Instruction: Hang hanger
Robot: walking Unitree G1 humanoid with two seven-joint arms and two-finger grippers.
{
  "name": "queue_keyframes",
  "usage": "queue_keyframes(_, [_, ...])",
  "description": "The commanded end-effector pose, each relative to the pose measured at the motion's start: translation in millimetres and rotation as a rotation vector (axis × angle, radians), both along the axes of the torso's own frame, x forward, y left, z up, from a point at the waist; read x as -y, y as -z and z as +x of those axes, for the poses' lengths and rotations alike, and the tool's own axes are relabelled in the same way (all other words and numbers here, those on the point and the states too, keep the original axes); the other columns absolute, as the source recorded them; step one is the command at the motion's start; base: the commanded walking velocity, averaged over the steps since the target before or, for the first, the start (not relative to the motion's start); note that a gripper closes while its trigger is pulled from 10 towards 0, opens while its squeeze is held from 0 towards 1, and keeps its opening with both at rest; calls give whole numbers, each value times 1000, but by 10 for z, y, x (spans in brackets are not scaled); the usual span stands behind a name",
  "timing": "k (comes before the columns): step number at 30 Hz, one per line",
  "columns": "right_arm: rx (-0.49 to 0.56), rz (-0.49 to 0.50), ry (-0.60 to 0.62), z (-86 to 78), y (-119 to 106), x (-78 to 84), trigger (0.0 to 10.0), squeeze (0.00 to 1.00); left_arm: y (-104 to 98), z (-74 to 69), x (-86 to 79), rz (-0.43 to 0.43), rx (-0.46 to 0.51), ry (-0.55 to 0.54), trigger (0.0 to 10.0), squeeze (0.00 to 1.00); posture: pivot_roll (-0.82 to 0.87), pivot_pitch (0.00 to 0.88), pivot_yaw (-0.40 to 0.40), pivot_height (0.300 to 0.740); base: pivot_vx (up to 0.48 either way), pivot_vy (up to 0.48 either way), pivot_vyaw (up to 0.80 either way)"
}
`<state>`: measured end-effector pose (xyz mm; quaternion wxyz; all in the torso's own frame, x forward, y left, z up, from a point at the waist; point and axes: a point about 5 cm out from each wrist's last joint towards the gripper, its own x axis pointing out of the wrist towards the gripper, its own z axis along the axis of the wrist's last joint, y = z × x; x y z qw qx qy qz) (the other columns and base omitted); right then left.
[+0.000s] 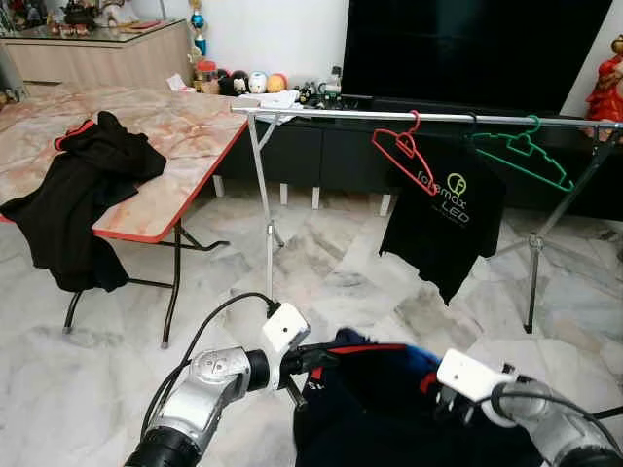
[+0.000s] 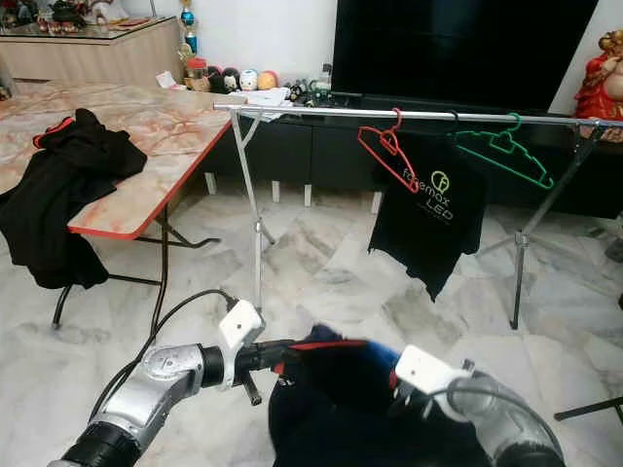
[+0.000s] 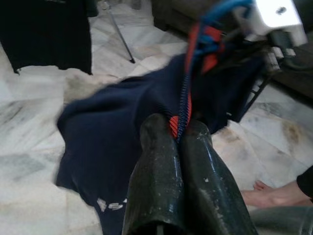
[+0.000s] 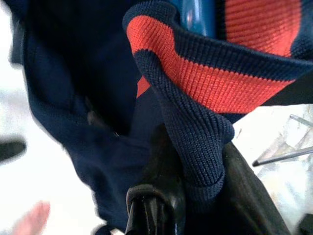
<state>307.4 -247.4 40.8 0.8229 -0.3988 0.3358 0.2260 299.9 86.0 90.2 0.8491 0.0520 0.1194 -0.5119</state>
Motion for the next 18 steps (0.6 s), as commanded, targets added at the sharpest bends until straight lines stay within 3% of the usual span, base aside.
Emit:
queue_keyframes(1, [22, 93, 61, 43, -30, -40, 0, 0, -108, -31, 43, -28, 17, 50, 0, 0, -17, 0, -8, 740, 0, 0, 0])
queue_keyframes(5, [-43, 345, -19, 57, -30, -389, 0, 0, -209, -113, 139, -39, 27, 131, 0, 0, -15, 0, -8, 740, 0, 0, 0])
queue_keyframes(7, [-76, 389, -83, 42, -36, -493, 0, 0, -221, -120, 170, -33, 34, 140, 0, 0, -14, 1, -8, 740, 0, 0, 0])
queue_keyframes(9, [-119, 375, -158, 0, -14, -551, 0, 0, -246, -133, 217, -40, 35, 153, 0, 0, -17, 3, -8, 740, 0, 0, 0])
queue_keyframes(13, [-184, 333, -167, -50, 57, -525, 0, 0, -297, -149, 258, -49, 38, 144, 0, 0, -14, 8, -10, 740, 0, 0, 0])
queue_keyframes(16, [-165, 191, -124, -53, 103, -372, 0, 0, -314, -144, 232, -17, 52, 120, 0, 0, -11, 11, -11, 740, 0, 0, 0])
queue_keyframes(17, [-120, 160, -70, -14, 90, -312, 0, 0, -323, -159, 218, -14, 51, 130, 1098, 0, -11, 11, -11, 740, 0, 0, 0])
queue_keyframes(18, [-98, 160, -54, 5, 74, -300, 0, 0, -332, -172, 210, -10, 53, 140, 4118, 0, -11, 11, -11, 740, 0, 0, 0])
